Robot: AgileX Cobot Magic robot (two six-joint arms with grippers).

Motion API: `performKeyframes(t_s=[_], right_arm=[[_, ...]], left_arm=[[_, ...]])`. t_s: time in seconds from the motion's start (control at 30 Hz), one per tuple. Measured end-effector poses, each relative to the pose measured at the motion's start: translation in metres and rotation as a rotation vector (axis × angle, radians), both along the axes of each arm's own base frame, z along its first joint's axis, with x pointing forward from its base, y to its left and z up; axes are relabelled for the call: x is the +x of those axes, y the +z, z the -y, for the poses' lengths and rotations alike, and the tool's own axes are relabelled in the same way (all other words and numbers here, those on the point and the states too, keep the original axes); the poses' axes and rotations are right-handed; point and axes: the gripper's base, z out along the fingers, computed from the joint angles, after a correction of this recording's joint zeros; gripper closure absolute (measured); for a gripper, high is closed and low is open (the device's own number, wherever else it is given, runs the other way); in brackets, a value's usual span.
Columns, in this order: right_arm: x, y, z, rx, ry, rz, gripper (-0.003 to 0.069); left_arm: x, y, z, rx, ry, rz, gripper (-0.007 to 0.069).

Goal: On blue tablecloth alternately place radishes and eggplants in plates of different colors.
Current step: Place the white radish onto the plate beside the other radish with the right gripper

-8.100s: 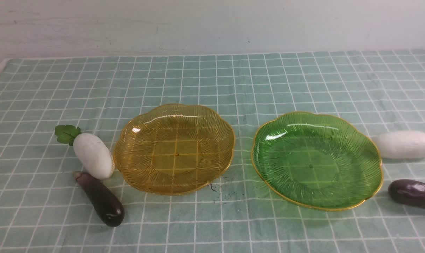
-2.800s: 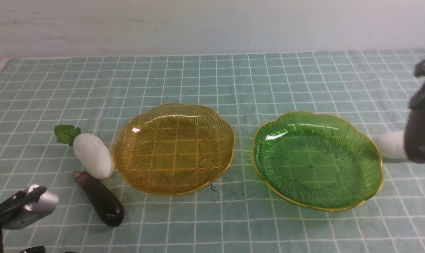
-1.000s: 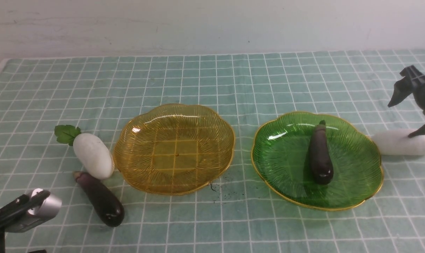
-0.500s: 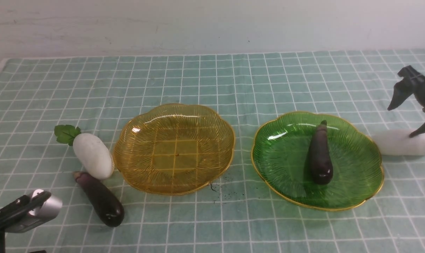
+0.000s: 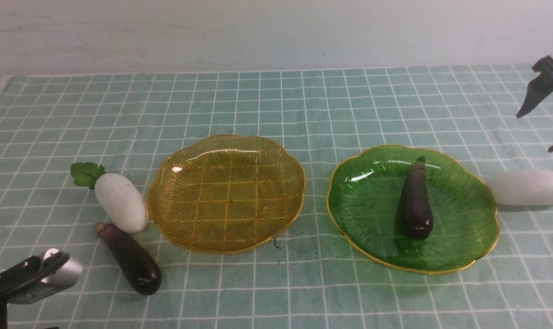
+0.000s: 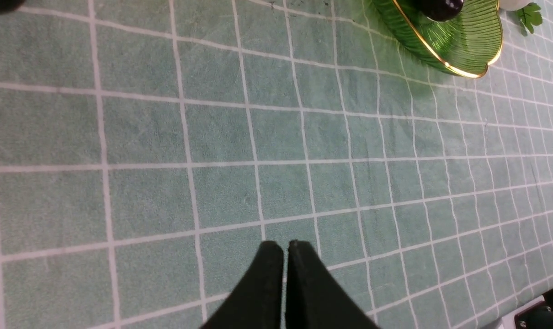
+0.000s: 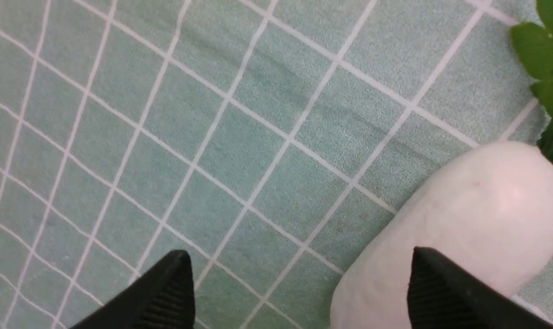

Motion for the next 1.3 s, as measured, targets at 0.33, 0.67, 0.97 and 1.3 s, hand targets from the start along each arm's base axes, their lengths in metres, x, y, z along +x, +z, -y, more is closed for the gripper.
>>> performKeyframes(t_s=[0.33,0.67,0.97,1.3], right_arm=[[-0.034,0.003,0.012,-0.175,0.075,-0.091,0.0090],[-0.030,-0.026,0.004,-0.016,-0.083,-0.158,0.0090],[-0.024,-0.058,0.006,-0.001,-0.104,-0.217,0.0090],[-0.021,-0.066,0.009,-0.022,-0.103,-0.215,0.0090]], left_arm=[[0.000,0.000,0.000,0.001,0.002,0.002,0.0629],[0.002,0.000,-0.001,0.006,0.018,0.015,0.0629],[0.002,0.000,-0.001,0.007,0.022,0.018,0.0629],[0.002,0.000,-0.001,0.007,0.022,0.018,0.0629]])
